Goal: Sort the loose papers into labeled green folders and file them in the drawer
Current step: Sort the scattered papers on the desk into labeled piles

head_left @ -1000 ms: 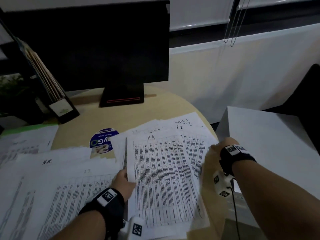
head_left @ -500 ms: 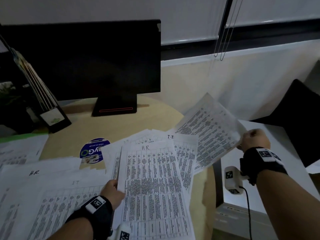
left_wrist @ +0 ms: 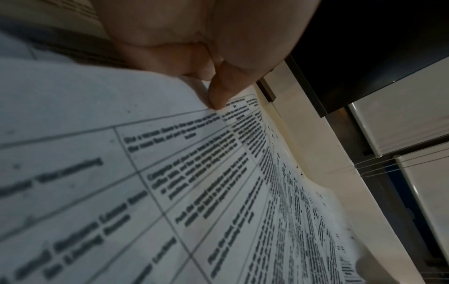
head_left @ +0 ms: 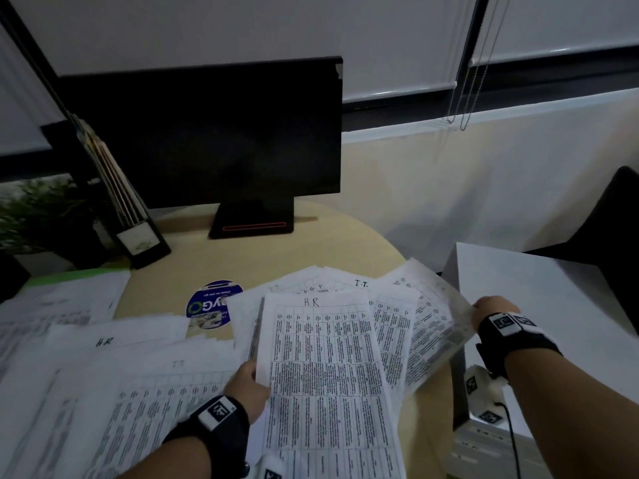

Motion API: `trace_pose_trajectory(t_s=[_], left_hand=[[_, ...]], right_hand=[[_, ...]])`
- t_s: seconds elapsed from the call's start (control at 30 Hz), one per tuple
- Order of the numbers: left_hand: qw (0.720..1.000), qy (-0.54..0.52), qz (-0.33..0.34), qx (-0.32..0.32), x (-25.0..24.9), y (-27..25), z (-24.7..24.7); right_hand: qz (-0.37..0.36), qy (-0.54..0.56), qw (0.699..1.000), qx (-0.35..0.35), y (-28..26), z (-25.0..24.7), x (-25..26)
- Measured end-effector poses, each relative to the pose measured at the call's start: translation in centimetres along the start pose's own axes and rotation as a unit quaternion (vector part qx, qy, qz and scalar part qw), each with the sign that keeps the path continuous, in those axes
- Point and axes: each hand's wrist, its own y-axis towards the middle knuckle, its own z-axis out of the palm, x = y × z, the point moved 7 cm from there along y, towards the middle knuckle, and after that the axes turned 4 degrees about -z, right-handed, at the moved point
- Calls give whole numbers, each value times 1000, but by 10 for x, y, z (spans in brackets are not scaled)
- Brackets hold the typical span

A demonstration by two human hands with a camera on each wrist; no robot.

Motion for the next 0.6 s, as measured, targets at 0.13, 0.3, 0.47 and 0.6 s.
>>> trace_pose_trajectory(t_s=[0.13, 0.3, 0.47, 0.6], left_hand=[[999, -35, 8, -9, -1, -10, -2], [997, -67, 44, -17, -24, -35, -15], [976, -191, 100, 16, -45, -56, -39], [960, -254, 116, 9, -42, -62, -72]], right_hand=[[-40, 12, 999, 27, 2, 14, 27], [-23, 10, 992, -120, -12, 3, 53], [-154, 230, 960, -37, -91, 21, 125], [-121, 441, 880, 129, -136, 52, 161]])
